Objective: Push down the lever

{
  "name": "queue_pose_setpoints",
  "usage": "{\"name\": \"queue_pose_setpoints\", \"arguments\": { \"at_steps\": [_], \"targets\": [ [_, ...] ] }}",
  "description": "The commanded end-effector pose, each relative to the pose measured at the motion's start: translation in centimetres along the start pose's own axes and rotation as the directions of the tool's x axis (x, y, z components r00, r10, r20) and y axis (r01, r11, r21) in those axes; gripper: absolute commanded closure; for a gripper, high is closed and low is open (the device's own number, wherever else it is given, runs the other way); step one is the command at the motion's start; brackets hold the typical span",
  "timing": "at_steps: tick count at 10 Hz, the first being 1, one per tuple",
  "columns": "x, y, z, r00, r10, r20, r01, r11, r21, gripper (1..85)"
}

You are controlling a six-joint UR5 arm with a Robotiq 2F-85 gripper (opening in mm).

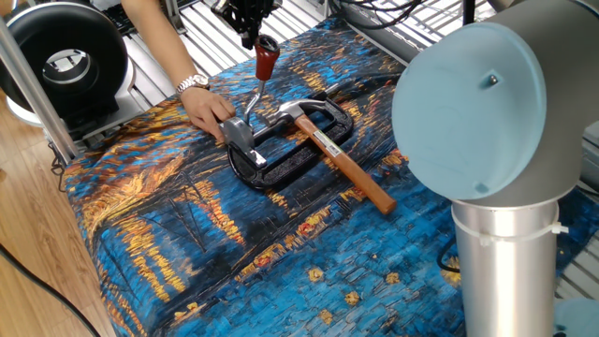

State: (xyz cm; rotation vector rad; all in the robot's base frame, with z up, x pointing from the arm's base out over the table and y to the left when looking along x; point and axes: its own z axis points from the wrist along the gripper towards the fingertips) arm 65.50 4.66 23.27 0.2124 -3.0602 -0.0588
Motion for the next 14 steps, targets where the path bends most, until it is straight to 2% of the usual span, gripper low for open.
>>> {"name": "queue_pose_setpoints", "arguments": {
  "at_steps": [1, 4, 6, 7, 8, 9, 10, 14],
  "targets": [
    [1.2, 0.0, -0.2, 0.999, 0.024, -0.029, -0.023, 1.000, 0.009, 66.7],
    [1.7, 1.2, -0.1, 0.997, 0.064, -0.047, -0.066, 0.997, -0.037, 66.7],
    [2.0, 0.8, 1.0, 0.997, 0.065, -0.038, -0.067, 0.996, -0.056, 63.7],
    [2.2, 0.5, 1.1, 0.997, 0.065, -0.038, -0.067, 0.996, -0.055, 60.0],
    [2.7, 0.4, 0.8, 0.995, 0.081, -0.058, -0.083, 0.996, -0.037, 58.7],
    [3.2, 0.9, 0.5, 0.991, 0.100, -0.083, -0.103, 0.994, -0.023, 59.0],
    [3.3, 0.8, 0.5, 0.991, 0.099, -0.092, -0.101, 0.995, -0.011, 60.0],
    [4.7, 0.6, 1.4, 0.986, 0.075, -0.150, -0.080, 0.997, -0.023, 60.7]
  ]
}}
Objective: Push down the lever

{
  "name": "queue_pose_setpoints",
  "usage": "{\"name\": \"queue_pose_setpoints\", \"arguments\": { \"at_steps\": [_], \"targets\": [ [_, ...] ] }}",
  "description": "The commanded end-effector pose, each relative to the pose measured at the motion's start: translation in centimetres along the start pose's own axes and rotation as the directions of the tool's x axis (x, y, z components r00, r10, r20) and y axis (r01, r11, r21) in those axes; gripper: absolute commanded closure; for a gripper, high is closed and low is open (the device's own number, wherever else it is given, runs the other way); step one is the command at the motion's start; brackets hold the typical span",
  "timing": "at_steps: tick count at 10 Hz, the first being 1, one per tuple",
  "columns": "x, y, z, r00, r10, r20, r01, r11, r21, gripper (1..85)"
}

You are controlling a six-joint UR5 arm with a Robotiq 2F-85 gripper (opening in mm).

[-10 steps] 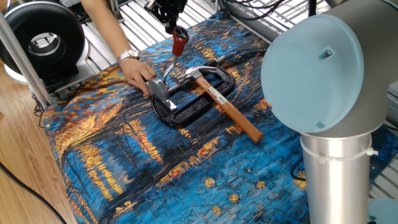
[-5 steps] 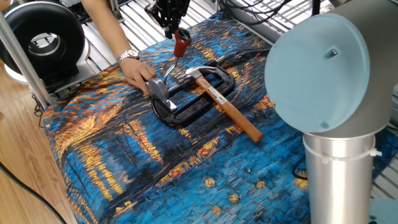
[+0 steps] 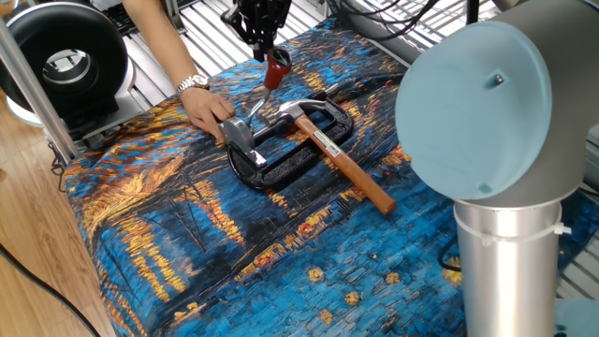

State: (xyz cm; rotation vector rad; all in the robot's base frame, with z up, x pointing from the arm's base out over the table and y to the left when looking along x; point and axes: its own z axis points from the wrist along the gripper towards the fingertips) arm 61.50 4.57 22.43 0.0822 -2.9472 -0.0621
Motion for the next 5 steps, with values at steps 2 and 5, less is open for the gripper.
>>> {"name": "queue_pose_setpoints", "arguments": {
  "at_steps": [2, 5],
  "targets": [
    [1.3, 0.0, 0.8, 0.999, -0.007, -0.053, 0.008, 1.000, 0.005, 61.0],
    [1.9, 0.2, 2.2, 0.996, -0.031, -0.083, 0.031, 1.000, -0.004, 61.3]
  ]
}}
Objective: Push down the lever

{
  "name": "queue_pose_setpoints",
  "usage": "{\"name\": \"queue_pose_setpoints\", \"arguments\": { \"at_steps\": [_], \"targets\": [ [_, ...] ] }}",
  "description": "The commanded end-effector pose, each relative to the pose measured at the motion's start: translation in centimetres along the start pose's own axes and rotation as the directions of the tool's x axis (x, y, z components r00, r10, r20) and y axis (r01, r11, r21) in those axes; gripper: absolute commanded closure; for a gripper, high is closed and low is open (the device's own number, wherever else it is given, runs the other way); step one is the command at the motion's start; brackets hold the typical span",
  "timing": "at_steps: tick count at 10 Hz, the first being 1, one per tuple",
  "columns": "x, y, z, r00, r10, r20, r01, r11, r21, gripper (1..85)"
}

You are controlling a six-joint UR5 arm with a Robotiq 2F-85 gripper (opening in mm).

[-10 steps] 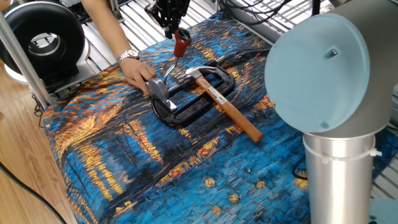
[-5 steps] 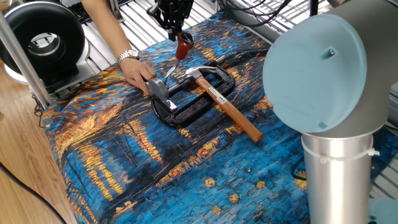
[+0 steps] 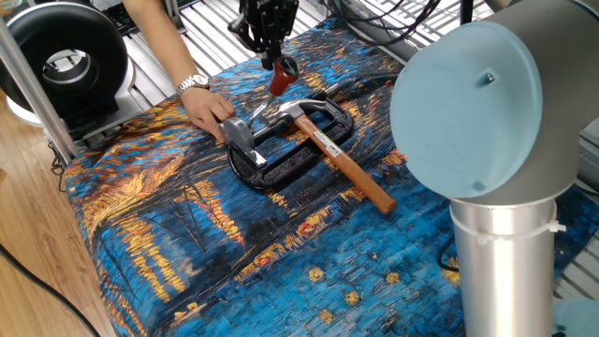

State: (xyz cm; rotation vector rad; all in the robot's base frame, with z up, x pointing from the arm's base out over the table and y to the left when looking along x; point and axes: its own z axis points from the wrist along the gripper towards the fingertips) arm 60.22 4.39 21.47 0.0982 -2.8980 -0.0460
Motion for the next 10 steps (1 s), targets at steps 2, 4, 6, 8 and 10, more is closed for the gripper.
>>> {"name": "queue_pose_setpoints", "arguments": {
  "at_steps": [2, 4, 6, 8, 10],
  "targets": [
    [1.5, 0.6, 2.0, 0.997, -0.045, -0.060, 0.044, 0.999, -0.022, 61.3],
    [2.3, 0.8, 2.4, 0.995, -0.049, -0.091, 0.047, 0.999, -0.027, 60.7],
    [2.9, 1.7, 2.6, 0.993, -0.041, -0.107, 0.035, 0.997, -0.064, 60.7],
    [3.2, 1.0, 3.6, 0.993, -0.041, -0.109, 0.038, 0.999, -0.029, 61.0],
    [3.5, -0.4, 4.1, 0.992, -0.047, -0.121, 0.052, 0.998, 0.033, 70.3]
  ]
}}
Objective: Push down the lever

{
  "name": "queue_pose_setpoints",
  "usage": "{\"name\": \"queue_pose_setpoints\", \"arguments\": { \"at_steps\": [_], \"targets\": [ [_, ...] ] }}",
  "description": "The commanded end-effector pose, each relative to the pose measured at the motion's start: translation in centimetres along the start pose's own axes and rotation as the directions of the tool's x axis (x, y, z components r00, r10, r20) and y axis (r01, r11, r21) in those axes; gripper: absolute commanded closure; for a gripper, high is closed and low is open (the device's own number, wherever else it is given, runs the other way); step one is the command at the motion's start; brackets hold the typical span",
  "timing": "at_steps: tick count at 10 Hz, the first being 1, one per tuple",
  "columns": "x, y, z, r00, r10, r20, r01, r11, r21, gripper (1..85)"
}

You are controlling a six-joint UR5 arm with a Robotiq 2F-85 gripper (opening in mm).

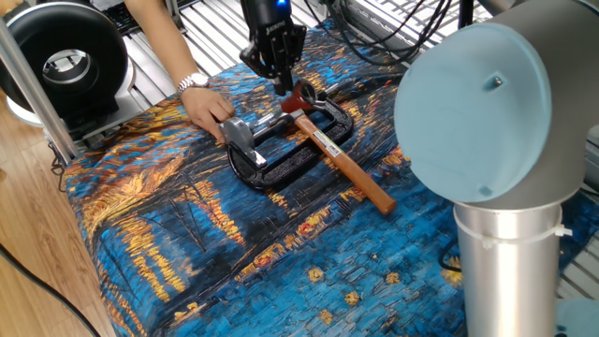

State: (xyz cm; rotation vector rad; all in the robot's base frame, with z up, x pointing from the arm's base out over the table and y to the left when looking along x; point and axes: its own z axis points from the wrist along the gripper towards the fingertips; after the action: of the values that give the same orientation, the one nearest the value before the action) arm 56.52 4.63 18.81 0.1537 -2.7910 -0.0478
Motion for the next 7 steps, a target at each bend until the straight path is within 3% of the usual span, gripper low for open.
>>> {"name": "queue_pose_setpoints", "arguments": {
  "at_steps": [1, 2, 3, 4, 5, 6, 7],
  "targets": [
    [0.8, -0.8, 0.7, 1.000, -0.013, -0.027, 0.015, 0.999, 0.043, 72.0],
    [0.9, 0.0, 0.8, 0.999, -0.016, -0.034, 0.017, 1.000, 0.019, 71.3],
    [1.8, 0.7, 0.9, 0.997, -0.016, -0.069, 0.017, 1.000, 0.011, 71.7],
    [3.1, 0.4, 1.2, 0.992, -0.027, -0.120, 0.032, 0.999, 0.037, 76.3],
    [3.8, 0.6, 1.3, 0.989, -0.035, -0.144, 0.040, 0.999, 0.029, 76.7],
    [3.3, 1.3, 1.5, 0.992, -0.030, -0.126, 0.031, 1.000, 0.006, 76.0],
    [2.4, 0.8, 1.7, 0.995, -0.035, -0.093, 0.037, 0.999, 0.022, 73.0]
  ]
}}
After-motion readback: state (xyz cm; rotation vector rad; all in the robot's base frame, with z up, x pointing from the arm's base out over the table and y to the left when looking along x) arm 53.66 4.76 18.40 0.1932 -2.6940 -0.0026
